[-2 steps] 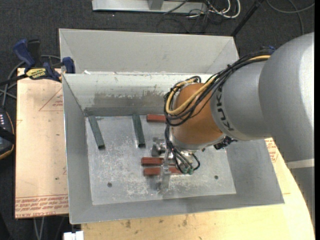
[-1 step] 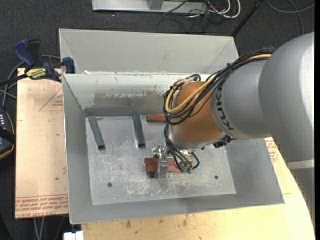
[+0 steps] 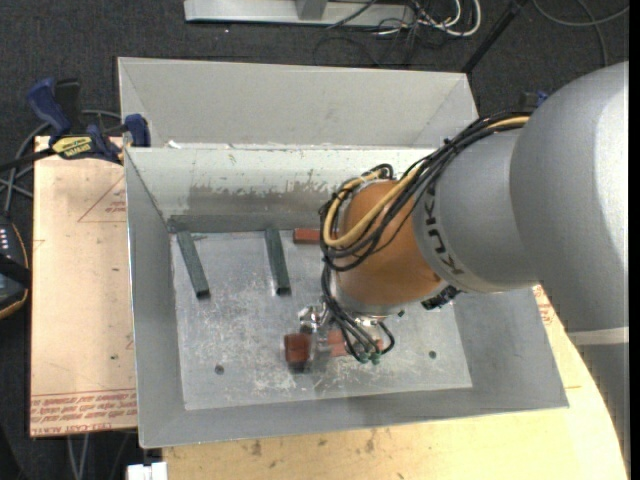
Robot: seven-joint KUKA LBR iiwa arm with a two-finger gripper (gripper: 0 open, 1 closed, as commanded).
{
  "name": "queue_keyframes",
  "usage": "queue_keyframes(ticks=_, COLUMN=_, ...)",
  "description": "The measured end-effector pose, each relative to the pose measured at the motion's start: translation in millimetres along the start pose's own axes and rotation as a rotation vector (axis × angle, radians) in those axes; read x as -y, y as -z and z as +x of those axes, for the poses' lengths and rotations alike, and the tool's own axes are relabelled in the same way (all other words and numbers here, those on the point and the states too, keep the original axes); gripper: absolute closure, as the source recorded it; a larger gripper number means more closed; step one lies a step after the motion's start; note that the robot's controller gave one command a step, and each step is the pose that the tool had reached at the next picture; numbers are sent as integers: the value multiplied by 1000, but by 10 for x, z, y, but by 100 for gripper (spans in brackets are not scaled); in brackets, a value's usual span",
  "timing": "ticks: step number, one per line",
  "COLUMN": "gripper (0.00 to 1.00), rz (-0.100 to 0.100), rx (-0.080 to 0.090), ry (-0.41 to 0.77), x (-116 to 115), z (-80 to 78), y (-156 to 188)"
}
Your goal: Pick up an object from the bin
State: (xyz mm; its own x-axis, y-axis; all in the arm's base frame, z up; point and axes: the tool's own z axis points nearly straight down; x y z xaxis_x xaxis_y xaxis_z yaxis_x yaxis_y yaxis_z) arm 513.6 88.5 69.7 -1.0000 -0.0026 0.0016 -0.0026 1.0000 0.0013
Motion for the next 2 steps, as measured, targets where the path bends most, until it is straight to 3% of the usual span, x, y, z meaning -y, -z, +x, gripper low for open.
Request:
queue_keyframes(ticks=1, gripper=0, rz=0, rx=1, ry=-3, x=8, z=-8, y=-1)
queue_keyframes(ticks=2, gripper=100, rz=0, rx=1, ry=-4, x=9, z=-8, y=1)
